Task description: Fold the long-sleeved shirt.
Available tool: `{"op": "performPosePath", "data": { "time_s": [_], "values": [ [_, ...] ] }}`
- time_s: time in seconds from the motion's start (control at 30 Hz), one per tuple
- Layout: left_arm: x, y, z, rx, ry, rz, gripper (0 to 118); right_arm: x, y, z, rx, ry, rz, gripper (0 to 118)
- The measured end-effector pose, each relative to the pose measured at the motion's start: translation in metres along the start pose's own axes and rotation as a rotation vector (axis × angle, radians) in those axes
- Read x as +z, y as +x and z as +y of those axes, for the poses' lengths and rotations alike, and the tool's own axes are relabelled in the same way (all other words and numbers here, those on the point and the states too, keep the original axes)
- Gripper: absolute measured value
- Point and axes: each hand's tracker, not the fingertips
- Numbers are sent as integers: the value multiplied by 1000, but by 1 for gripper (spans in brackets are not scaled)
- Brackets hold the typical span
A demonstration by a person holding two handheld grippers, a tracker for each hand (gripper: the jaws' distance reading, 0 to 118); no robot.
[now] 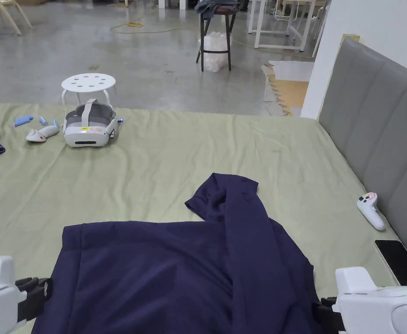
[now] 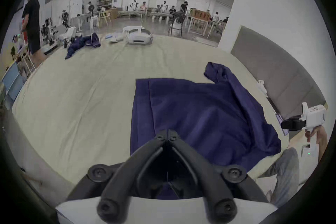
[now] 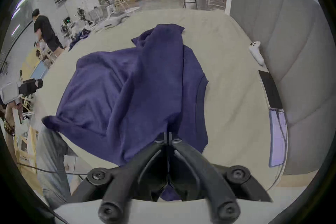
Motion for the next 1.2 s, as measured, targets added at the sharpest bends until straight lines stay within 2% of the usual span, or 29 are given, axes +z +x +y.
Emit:
{"op": "performPosePath", "data": {
  "time_s": [0.07, 0.2, 0.37, 0.4, 0.43, 0.47, 0.5, 0.53, 0.57, 0.63, 0.77, 0.87, 0.9, 0.93, 1.0, 1.07, 1.13, 1.2],
  "values": [
    [-12, 7, 12, -8, 14, 0, 3, -6, -1, 19, 6, 16, 2, 1],
    [-44, 21, 45, -14, 39, -41, 3, -11, -9, 104, 60, 125, -4, 1],
    [-94, 32, 78, -43, 57, -70, 3, -61, -26, 255, 114, 185, 7, 1],
    [-102, 33, 80, -45, 60, -76, 3, -83, -30, 285, 138, 169, 7, 5],
    [-107, 36, 80, -43, 64, -79, 3, -108, -32, 311, 151, 169, 4, 21],
    [-114, 37, 81, -37, 67, -84, 3, -136, -33, 333, 156, 165, 6, 48],
    [-119, 37, 79, -29, 69, -93, 3, -169, -33, 357, 151, 134, 19, 84],
    [-124, 36, 77, -25, 67, -104, 3, -202, -33, 375, 133, 75, 19, 100],
    [-127, 35, 73, -20, 61, -110, 3, -229, -32, 387, 129, 25, 11, 100],
    [-134, 31, 66, -12, 46, -106, 3, -275, -35, 404, 133, -42, -28, 85],
    [-143, 19, 50, 25, 5, -95, 3, -331, -39, 408, 107, -108, -117, 76],
    [-148, 10, 42, 55, -21, -86, 3, -352, -41, 401, 85, -206, -109, 54],
    [-148, 9, 41, 53, -25, -73, 3, -344, -43, 402, 50, -169, -72, 18],
    [-147, 8, 39, 51, -30, -57, 3, -337, -44, 405, 11, -147, -75, 3],
    [-144, 8, 39, 56, -28, -49, 3, -324, -50, 406, 39, -130, -81, 3],
    [-138, 8, 41, 71, -16, -64, 3, -297, -50, 406, 109, -89, -102, 3],
    [-126, 13, 44, 65, 1, -75, 3, -257, -49, 406, 73, -25, -95, 3],
    [-114, 18, 46, 46, 27, -81, 3, -214, -45, 396, 70, 62, -49, 3]
  ]
}}
